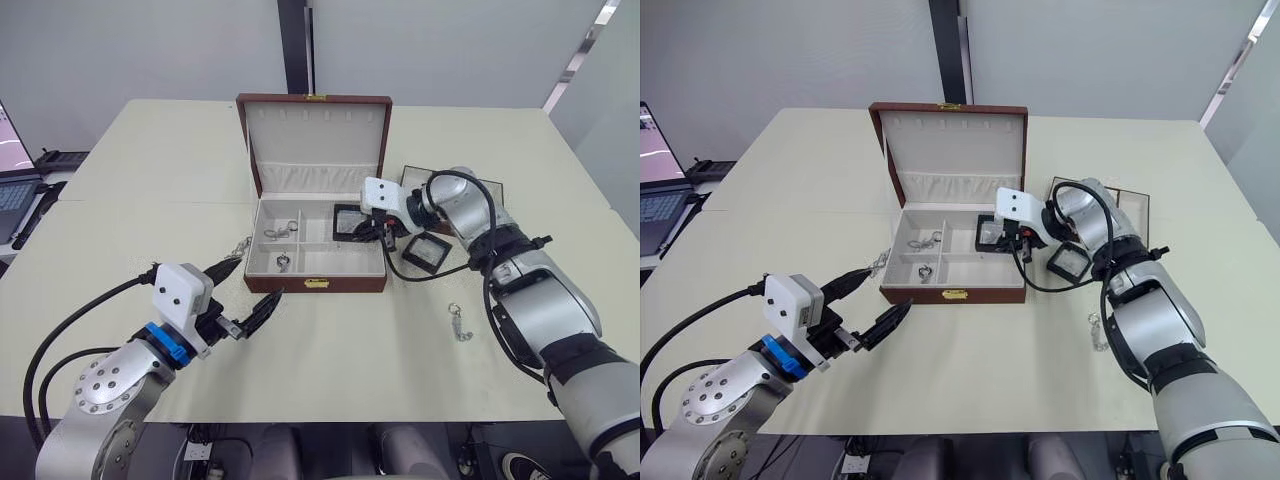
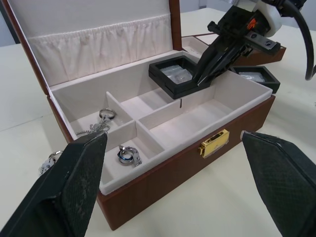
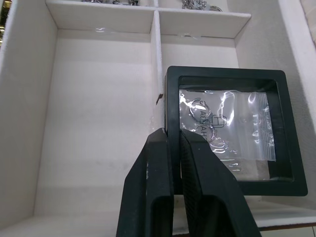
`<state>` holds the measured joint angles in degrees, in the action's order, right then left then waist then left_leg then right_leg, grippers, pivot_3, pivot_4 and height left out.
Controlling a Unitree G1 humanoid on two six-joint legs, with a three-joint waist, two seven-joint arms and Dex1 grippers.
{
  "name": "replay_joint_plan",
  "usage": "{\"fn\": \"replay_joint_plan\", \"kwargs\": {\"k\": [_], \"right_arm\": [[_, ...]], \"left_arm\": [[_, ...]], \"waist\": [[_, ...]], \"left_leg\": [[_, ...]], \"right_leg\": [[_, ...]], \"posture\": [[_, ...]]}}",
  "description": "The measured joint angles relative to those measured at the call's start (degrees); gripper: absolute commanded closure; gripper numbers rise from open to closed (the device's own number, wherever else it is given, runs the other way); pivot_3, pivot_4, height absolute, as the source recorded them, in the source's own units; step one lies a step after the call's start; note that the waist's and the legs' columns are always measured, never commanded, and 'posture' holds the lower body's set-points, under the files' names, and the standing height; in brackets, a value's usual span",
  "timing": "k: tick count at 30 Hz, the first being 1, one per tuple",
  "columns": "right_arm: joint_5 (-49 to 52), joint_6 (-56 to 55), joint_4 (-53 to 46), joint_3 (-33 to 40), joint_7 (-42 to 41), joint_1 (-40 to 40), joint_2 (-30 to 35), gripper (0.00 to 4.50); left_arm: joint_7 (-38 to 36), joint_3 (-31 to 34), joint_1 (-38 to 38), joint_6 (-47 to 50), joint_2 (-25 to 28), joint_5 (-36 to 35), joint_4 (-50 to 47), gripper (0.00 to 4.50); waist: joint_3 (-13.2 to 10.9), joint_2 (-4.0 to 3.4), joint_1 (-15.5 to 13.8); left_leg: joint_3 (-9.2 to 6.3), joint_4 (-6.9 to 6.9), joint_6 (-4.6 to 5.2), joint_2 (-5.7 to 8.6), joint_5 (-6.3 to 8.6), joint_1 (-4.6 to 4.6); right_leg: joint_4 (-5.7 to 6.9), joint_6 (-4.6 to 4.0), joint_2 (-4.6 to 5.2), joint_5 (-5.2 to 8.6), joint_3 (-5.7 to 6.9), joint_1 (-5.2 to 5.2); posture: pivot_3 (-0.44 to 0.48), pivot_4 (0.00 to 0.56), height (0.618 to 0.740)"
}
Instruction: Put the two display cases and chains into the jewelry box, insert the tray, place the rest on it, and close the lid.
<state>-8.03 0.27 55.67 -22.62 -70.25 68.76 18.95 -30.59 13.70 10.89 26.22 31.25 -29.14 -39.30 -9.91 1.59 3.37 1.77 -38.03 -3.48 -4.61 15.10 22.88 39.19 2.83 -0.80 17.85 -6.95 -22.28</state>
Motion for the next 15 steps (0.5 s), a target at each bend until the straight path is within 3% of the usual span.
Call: {"fn": "replay_joint_plan", "kwargs": {"k": [8,10,15], "right_arm": [[-1.3,-0.7,0.8,0.0,0.3,0.2,-0.1,4.49],[-1.6,-0.8,0.8,0.0,0.3,0.2,-0.1,3.8],[-1.8,-1.0,0.8,0.5,0.3,0.2,-0.1,2.55]], "left_arm": [[0.1,-0.4,-0.4,1.0,0.0,-0.1,-0.9,0.0],[0.1,-0.5,-0.6,1.3,0.0,-0.1,-1.0,0.0],[0.1,-0.6,-1.0,1.9,0.0,-0.1,-1.0,0.0]], "waist": [[0.0,0.0,0.0],[0.0,0.0,0.0],[0.0,0.0,0.0]], "left_leg": [[-0.01,0.01,0.0,0.0,0.0,0.01],[-0.01,0.0,0.0,0.0,0.0,0.01],[-0.01,0.01,0.0,0.0,0.0,0.0]], "right_leg": [[0.0,0.0,0.0,0.0,0.0,0.0],[0.0,0.0,0.0,0.0,0.0,0.0],[-0.01,0.0,0.0,0.0,0.0,0.0]], "posture": [[0.0,0.15,0.74],[0.0,0.15,0.74],[0.0,0.15,0.74]]}}
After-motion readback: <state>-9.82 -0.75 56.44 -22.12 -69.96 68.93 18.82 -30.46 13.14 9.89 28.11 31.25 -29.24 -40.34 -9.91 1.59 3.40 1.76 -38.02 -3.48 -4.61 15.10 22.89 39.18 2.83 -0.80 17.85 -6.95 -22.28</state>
